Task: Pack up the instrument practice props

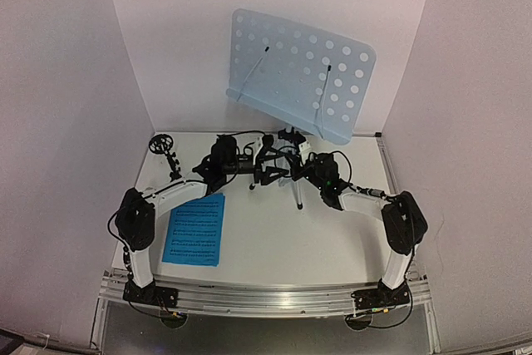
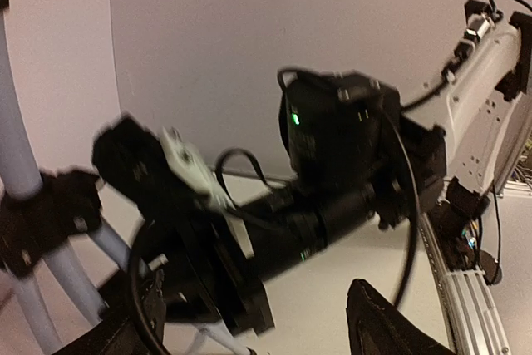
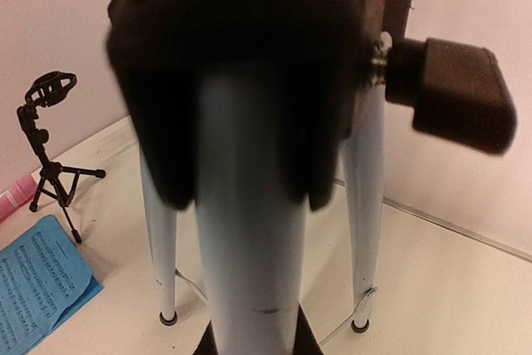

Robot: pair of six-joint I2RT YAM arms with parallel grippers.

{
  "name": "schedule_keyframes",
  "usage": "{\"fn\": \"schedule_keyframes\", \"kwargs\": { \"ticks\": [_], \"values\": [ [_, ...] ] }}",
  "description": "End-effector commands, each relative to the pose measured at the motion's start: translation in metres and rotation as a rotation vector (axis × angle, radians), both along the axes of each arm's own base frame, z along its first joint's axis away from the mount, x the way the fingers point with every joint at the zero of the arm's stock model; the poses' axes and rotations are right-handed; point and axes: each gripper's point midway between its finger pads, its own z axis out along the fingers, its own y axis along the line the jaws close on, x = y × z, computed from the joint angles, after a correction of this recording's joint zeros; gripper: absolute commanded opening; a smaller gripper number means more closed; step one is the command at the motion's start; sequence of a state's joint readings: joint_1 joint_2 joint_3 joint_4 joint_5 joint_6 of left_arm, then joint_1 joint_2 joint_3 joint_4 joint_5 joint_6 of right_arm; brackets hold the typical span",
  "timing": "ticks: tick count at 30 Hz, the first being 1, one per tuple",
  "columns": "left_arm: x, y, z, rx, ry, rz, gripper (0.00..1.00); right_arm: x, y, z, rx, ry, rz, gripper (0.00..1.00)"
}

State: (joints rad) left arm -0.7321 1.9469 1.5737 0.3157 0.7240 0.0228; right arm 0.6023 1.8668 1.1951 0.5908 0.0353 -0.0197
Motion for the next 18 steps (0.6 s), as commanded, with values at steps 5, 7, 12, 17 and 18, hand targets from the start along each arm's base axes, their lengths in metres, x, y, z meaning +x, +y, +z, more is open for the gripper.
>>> {"fn": "schedule_keyframes", "kwargs": {
  "ticks": [5,7,12,17,18],
  "values": [
    [-0.016,0.043,-0.016,0.052,-0.019,0.003,0.77,-0.033,-0.007,0.160,0.305,-0.332,0.079,0.00],
    [-0.008,0.050,-0.018,0.041,-0.004,0.050,0.77,-0.033,-0.005,0.156,0.294,-0.324,0.093,0.00],
    [0.024,0.068,-0.040,0.083,-0.029,0.224,0.76,-0.038,0.003,0.146,0.258,-0.298,0.148,0.00],
    [0.047,0.068,-0.086,0.172,0.007,0.316,0.75,-0.040,0.008,0.135,0.231,-0.278,0.172,0.00],
    [0.047,0.068,-0.094,0.185,0.010,0.315,0.75,-0.040,0.009,0.134,0.228,-0.277,0.176,0.00]
  ]
}}
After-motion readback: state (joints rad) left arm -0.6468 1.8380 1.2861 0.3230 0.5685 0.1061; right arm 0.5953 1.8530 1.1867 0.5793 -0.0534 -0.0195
